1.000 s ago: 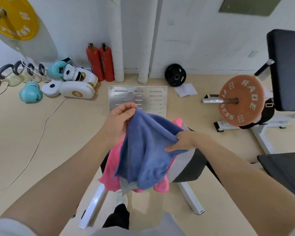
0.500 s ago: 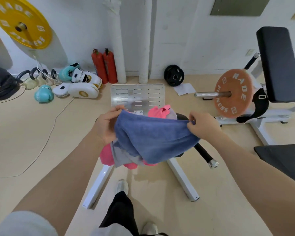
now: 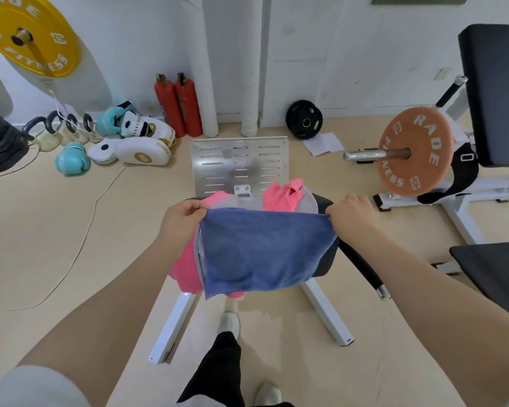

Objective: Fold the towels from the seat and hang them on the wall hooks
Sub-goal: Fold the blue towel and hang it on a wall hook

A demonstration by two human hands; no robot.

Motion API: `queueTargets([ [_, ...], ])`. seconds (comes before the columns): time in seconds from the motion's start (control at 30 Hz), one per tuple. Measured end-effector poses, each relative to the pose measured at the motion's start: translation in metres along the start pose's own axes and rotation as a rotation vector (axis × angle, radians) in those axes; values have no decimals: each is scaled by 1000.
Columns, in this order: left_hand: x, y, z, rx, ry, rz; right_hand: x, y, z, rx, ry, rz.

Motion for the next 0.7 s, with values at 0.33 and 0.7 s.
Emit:
queueTargets([
  [0.33,17,103,17,28,257,8,25,92,3,110,-207,-28],
  [0.7,58,149,51,114,505,-51,39,119,64,229,-156,1],
])
Point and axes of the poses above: each hand's wrist, its own y-axis towards the middle knuckle, its own z-axis out of the palm, x = y × z, the point moved 8 cm from there along y, towards the middle knuckle, and after that the axes turned 8 degrees about -x, right-handed, at the moved point
